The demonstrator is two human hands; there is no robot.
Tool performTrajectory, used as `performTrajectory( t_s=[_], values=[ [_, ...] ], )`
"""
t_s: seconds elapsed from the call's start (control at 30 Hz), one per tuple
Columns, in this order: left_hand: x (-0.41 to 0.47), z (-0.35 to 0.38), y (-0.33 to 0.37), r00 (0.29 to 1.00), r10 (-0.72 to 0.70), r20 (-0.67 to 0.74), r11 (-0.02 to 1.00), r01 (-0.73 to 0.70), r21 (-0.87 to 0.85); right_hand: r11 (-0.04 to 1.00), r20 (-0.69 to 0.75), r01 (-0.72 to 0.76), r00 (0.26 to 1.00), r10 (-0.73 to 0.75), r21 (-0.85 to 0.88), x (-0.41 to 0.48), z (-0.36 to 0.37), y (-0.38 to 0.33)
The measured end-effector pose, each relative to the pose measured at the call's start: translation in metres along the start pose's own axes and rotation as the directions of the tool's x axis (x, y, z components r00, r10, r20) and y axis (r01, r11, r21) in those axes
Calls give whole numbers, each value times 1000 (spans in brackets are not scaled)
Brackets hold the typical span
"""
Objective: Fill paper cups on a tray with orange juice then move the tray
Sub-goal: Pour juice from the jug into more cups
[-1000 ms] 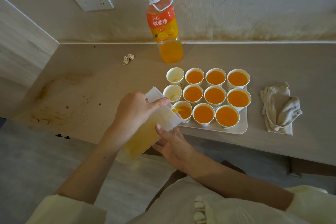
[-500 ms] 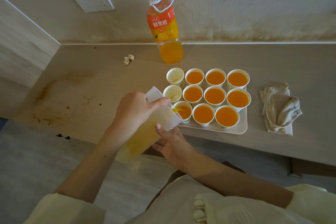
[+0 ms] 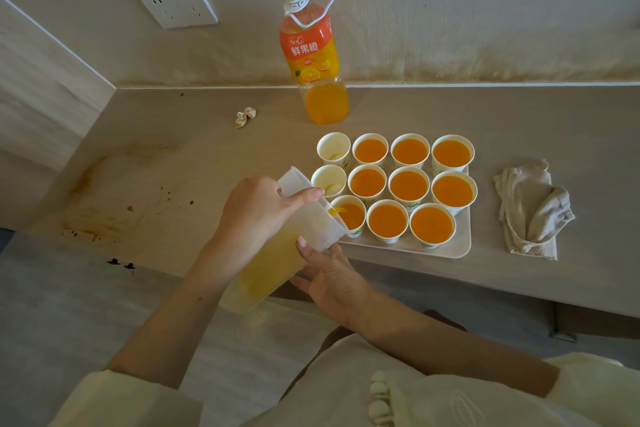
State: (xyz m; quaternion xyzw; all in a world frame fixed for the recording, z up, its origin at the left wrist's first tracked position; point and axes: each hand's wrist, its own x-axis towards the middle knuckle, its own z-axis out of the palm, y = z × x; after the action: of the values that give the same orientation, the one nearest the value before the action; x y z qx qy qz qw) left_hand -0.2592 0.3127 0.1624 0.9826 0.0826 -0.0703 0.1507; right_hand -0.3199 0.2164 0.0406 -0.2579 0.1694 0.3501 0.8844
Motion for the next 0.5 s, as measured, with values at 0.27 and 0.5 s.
performTrajectory(
  t_s=[0.27,0.5],
  values=[
    [1,1,-1,1000,-6,1,1000,6,-11,1000,6,-2,1000,2,3,1,-1,0],
    [1,1,3,1000,-5,2,1000,5,6,1000,18,-9,1000,9,8,2,-3,-1]
  ],
)
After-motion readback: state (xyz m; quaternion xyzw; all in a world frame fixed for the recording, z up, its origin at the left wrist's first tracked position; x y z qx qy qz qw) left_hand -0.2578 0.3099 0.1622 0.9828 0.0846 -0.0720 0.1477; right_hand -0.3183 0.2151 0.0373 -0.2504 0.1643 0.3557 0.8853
